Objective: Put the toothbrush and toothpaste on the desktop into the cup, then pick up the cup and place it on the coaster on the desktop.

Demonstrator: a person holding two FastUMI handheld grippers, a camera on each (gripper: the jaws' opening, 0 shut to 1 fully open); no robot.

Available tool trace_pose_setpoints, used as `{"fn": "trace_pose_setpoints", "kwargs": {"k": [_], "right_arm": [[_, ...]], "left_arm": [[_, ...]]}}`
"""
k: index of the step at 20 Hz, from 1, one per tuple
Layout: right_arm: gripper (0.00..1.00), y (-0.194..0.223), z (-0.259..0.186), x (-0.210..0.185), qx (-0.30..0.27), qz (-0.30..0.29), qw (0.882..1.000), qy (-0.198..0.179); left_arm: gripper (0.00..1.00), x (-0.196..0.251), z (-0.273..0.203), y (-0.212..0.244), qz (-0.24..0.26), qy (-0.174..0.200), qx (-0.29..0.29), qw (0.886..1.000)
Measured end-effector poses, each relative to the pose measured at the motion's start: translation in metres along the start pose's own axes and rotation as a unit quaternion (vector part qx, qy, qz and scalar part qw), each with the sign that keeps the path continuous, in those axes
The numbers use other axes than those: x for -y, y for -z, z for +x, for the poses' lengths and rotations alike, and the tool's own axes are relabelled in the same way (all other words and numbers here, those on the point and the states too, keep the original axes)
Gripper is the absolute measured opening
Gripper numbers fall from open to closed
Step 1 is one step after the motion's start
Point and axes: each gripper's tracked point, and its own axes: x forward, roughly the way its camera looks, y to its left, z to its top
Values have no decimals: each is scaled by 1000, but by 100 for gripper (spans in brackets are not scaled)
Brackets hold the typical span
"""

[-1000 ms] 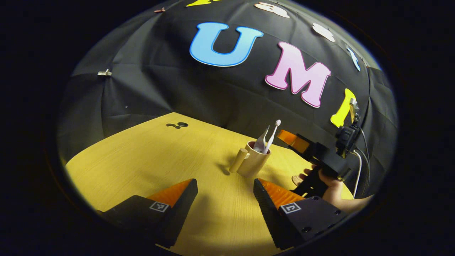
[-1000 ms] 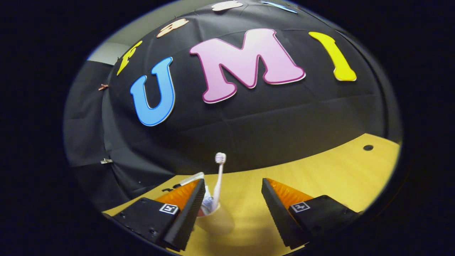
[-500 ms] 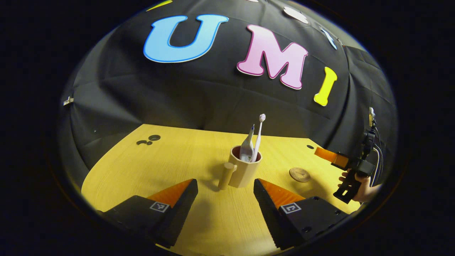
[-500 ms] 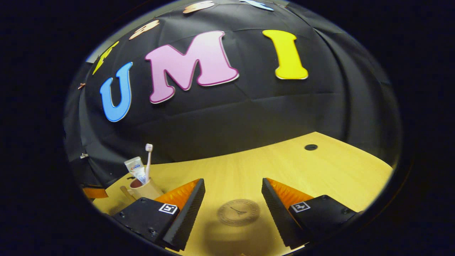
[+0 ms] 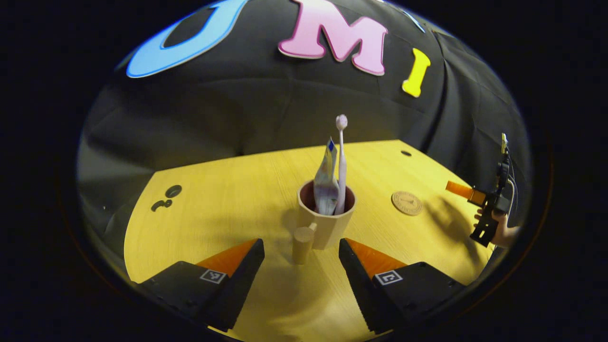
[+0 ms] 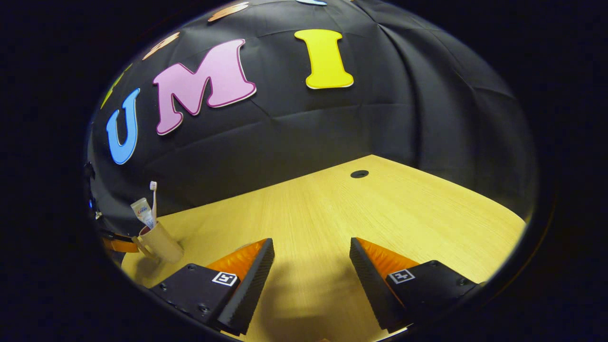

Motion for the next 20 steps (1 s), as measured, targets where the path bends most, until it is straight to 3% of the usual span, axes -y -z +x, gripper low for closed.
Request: {"fn": "trace_pose_setpoints", "kwargs": {"k": [2,7,10,14,15,16,17,18,19,20], "right_arm": [[98,1,-9,10,-8,-6,1000,9],[98,28,-28,21,-50,2,999,10],[98,49,-36,37,-79,15,997,17],[98,44,-42,55,-79,20,996,37],[98,44,-42,56,-79,18,996,37],[98,44,-44,57,-80,16,996,36],[98,44,-45,58,-82,12,996,36],[98,46,-46,58,-83,8,996,34],[98,46,-47,58,-85,5,996,32],[98,47,-48,58,-85,3,996,31]], "left_arm": [[98,-7,12,6,23,-2,-38,999],[97,4,38,6,46,47,-122,990],[93,6,48,3,79,57,-158,983],[77,15,57,12,79,75,-210,972],[69,17,57,12,80,78,-215,970],[69,19,57,13,80,77,-217,970],[54,20,54,11,79,74,-219,970],[52,21,56,13,77,68,-221,970],[38,19,58,14,72,62,-224,970],[33,18,59,14,66,56,-228,970]]}}
